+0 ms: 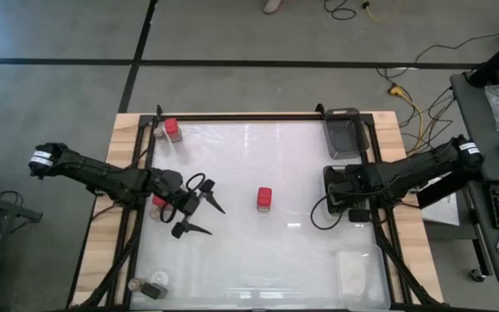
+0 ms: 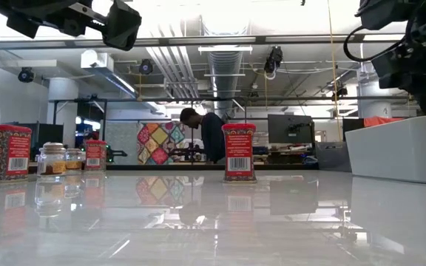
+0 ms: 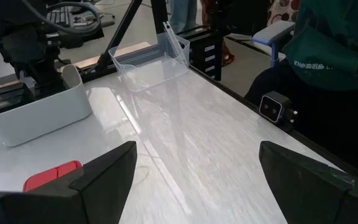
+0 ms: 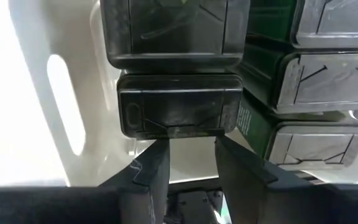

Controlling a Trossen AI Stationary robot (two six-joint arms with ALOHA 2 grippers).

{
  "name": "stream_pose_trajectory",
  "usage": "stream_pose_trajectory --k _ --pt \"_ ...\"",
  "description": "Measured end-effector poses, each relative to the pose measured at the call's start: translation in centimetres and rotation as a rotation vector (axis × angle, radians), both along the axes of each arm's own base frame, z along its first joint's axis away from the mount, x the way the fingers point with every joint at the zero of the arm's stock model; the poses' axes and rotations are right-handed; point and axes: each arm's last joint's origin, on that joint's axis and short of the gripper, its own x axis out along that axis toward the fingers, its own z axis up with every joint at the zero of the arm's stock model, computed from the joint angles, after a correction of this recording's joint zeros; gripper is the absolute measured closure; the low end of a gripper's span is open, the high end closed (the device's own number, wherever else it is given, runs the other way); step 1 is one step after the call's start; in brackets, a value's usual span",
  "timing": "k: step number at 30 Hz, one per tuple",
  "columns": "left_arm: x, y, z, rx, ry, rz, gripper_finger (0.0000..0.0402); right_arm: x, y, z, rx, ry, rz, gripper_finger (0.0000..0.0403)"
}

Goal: Sort spices by type
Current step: Put the green seasoning can into the gray bin

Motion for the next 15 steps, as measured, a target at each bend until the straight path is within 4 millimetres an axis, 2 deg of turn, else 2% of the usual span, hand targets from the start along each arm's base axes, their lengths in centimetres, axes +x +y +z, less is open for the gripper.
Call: stream_pose_trajectory --k 8,11,15 --pt "-0.1 0.0 -0.3 -0.052 0.07 0.023 0.0079 -0.2 0.0 0.1 0.005 0.022 -0.001 0.0284" --pt "-0.1 0.0 -0.4 -0.065 0.08 0.029 0.0079 -0.5 0.0 1.3 0.01 0.061 -0.04 0.0284" --pt "0.0 0.1 -0.4 -0.124 0.115 0.053 0.0079 -0.5 0.0 4.2 -0.014 0.03 -0.063 0.0269"
